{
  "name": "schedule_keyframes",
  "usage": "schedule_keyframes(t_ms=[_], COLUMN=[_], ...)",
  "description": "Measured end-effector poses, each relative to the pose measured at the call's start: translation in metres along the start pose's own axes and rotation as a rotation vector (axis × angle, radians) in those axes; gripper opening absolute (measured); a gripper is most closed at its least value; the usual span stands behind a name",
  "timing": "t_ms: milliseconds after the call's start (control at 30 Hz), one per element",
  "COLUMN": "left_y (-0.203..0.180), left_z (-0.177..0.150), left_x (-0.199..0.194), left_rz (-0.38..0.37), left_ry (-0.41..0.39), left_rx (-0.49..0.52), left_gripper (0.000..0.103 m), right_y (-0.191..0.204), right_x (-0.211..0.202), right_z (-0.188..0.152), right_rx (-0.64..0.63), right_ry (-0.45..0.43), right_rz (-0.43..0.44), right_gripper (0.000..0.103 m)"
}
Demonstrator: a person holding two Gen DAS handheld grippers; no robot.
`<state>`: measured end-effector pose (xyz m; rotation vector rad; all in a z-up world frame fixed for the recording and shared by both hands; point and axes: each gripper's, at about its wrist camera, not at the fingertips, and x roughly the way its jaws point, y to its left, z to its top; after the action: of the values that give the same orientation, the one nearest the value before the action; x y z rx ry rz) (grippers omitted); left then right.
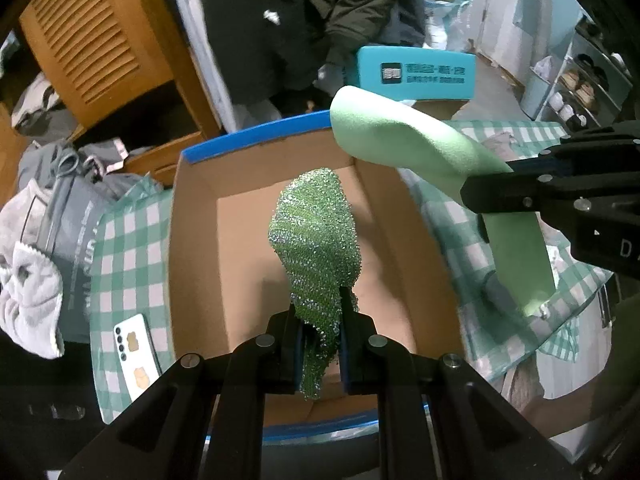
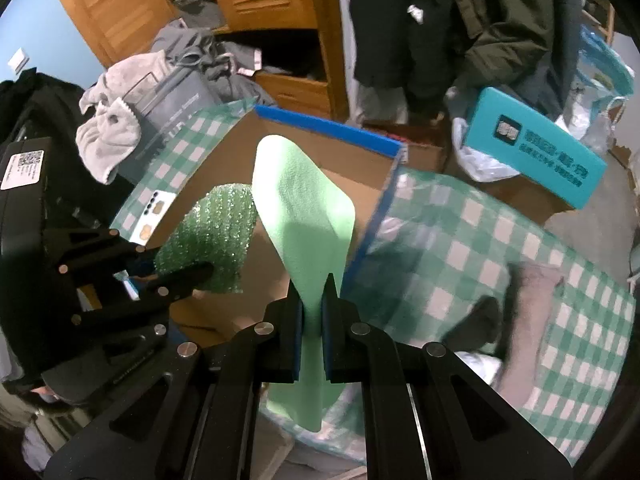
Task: Organize soft objects
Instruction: 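Open the left tool over the box dropping the mesh pad while the right tool drops the insole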
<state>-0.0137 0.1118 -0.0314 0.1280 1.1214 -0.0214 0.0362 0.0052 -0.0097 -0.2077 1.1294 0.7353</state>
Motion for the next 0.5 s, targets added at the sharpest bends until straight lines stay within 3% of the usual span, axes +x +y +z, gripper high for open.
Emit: schedule_keyframes(t_ms=[500], left_y=[0.037], left_z=[-0.017], left_x=[0.014], left_rz=[0.014], left_ry=[0.041], left_rx=[-0.076], left_gripper=[0.013], right_y=[0.033], right_x=[0.039], right_z=[0.014], right_rx=[-0.005], right_ry=[0.068], right_rz=[0.038], right_gripper=[0.007])
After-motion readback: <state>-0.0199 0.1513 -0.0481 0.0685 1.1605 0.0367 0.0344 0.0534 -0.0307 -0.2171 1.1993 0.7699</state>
